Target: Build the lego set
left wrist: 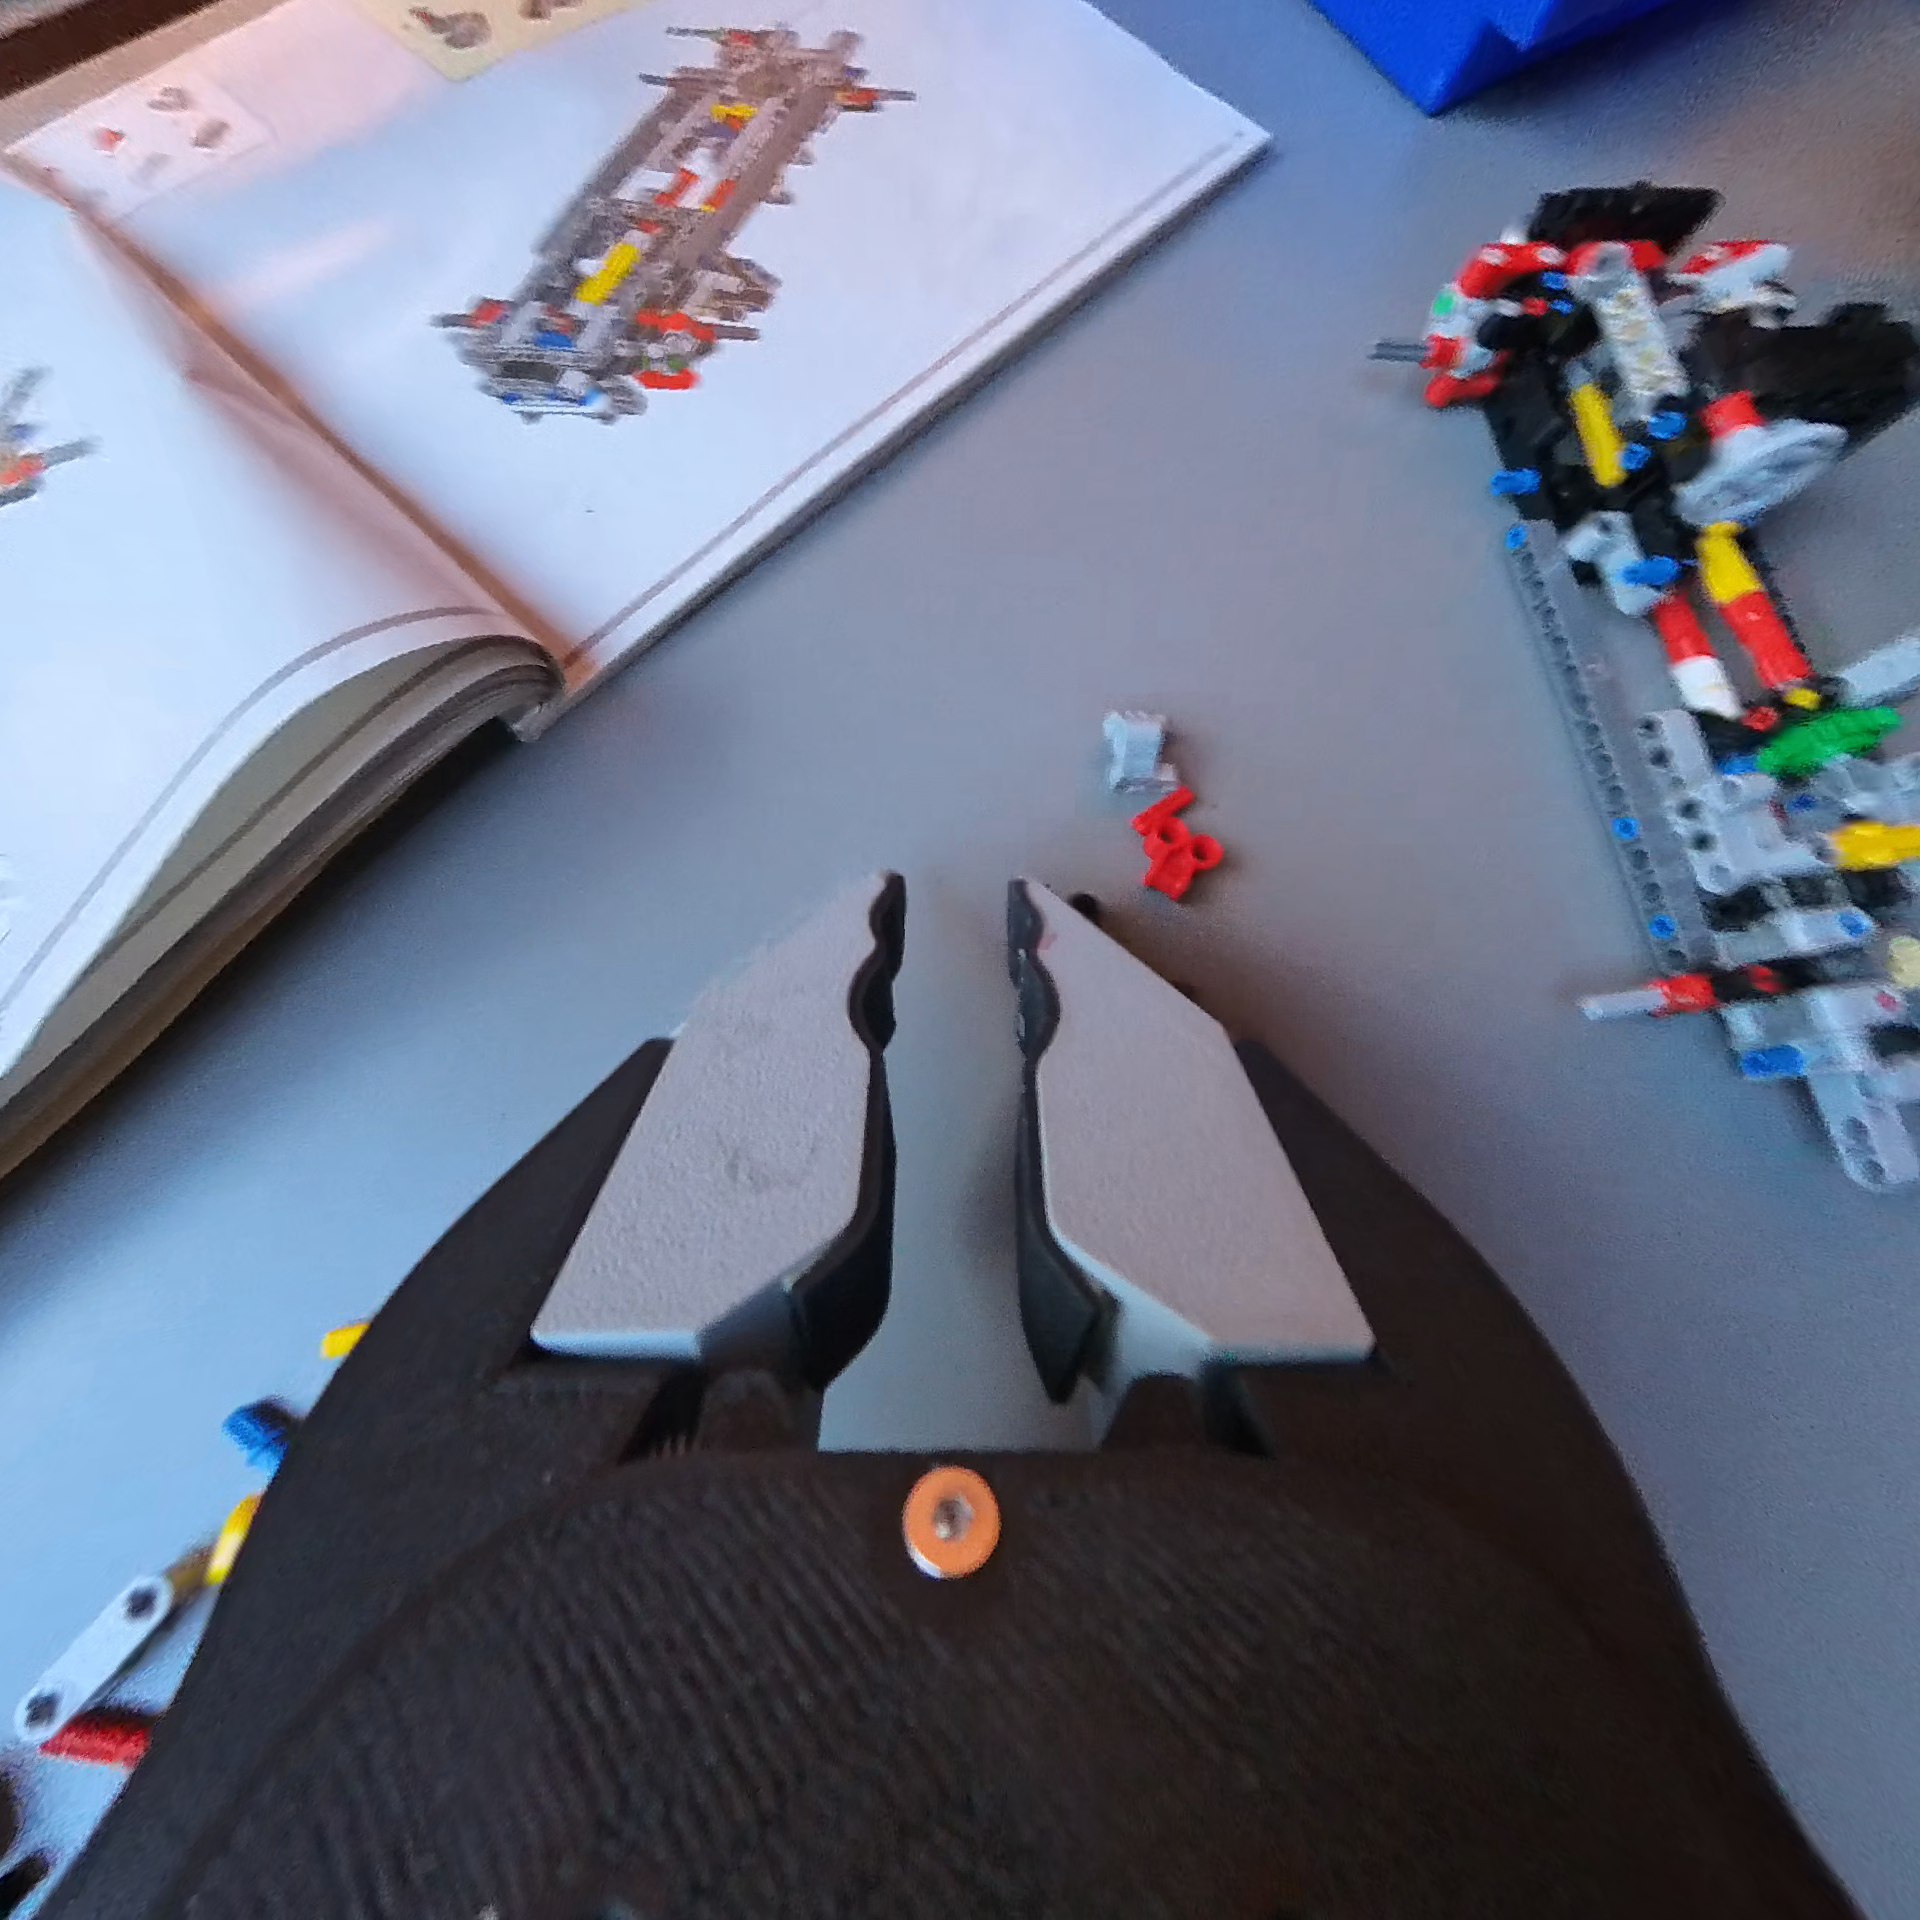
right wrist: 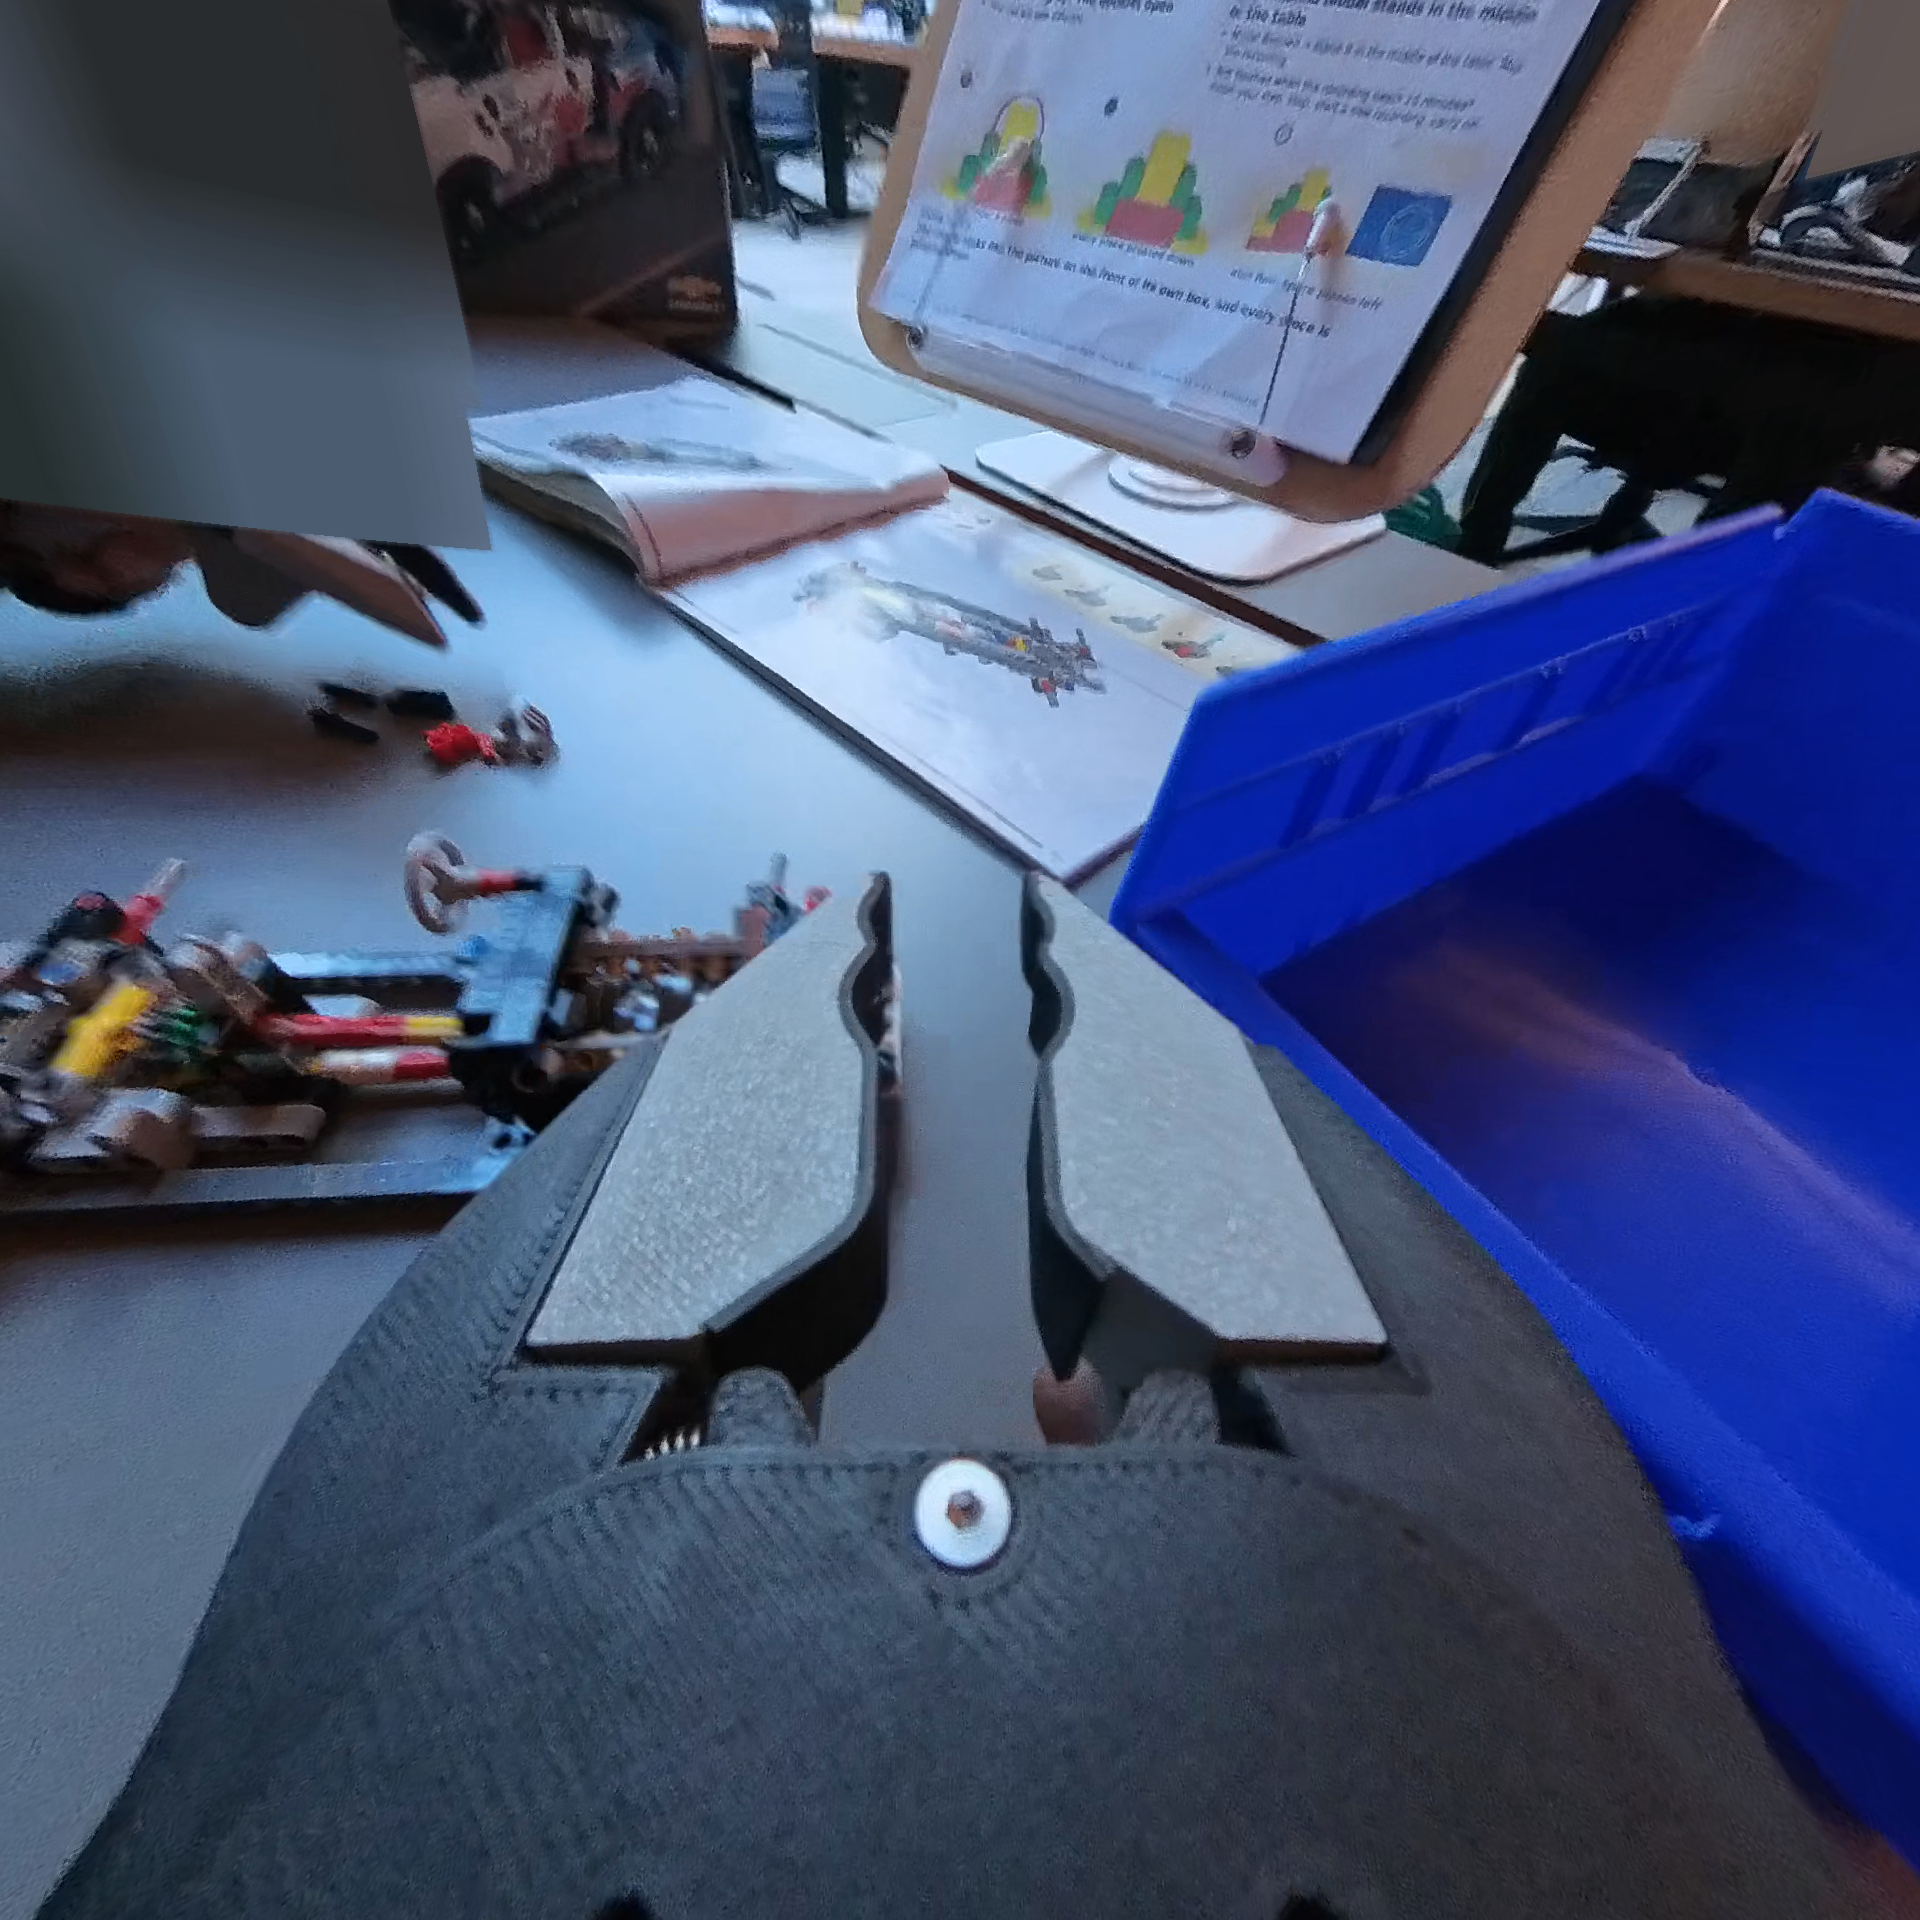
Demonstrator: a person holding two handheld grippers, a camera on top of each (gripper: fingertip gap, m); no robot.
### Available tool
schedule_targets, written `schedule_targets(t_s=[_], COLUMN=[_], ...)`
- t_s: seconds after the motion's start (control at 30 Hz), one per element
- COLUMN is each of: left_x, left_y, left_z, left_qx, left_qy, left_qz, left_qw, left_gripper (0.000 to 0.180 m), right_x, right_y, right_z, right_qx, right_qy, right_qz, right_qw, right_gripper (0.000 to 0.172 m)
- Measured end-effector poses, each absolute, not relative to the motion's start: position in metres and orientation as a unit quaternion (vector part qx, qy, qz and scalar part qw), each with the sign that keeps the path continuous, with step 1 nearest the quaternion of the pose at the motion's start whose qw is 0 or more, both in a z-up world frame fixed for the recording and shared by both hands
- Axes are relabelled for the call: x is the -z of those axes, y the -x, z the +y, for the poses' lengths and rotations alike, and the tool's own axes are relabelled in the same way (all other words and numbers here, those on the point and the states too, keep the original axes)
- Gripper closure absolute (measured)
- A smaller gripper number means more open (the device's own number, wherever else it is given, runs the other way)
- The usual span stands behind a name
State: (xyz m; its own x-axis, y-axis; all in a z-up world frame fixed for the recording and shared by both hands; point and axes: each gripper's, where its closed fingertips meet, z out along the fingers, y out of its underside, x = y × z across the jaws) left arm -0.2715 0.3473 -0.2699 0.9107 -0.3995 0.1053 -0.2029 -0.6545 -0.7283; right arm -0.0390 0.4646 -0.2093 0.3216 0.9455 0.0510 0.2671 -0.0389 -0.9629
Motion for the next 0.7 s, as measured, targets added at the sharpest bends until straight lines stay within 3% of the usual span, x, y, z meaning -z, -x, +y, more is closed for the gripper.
schedule_targets(t_s=[0.3,0.47,0.6,0.7], left_x=[0.266,0.28,0.288,0.288], left_y=[0.233,0.222,0.222,0.222], left_z=[0.338,0.336,0.338,0.329], left_qx=[0.175,0.121,0.099,0.091], left_qy=[0.893,0.896,0.898,0.899], left_qz=[0.23,0.293,0.311,0.323], left_qw=[0.345,0.311,0.294,0.282], left_gripper=[0.162,0.16,0.168,0.168], right_x=[0.163,0.142,0.149,0.176], right_y=[0.098,0.129,0.151,0.171], right_z=[0.407,0.384,0.368,0.347], right_qx=[-0.359,-0.383,-0.405,-0.405], right_qy=[0.556,0.521,0.523,0.547], right_qz=[-0.548,-0.583,-0.606,-0.652], right_qw=[0.511,0.491,0.442,0.335], right_gripper=[0.156,0.158,0.159,0.161])
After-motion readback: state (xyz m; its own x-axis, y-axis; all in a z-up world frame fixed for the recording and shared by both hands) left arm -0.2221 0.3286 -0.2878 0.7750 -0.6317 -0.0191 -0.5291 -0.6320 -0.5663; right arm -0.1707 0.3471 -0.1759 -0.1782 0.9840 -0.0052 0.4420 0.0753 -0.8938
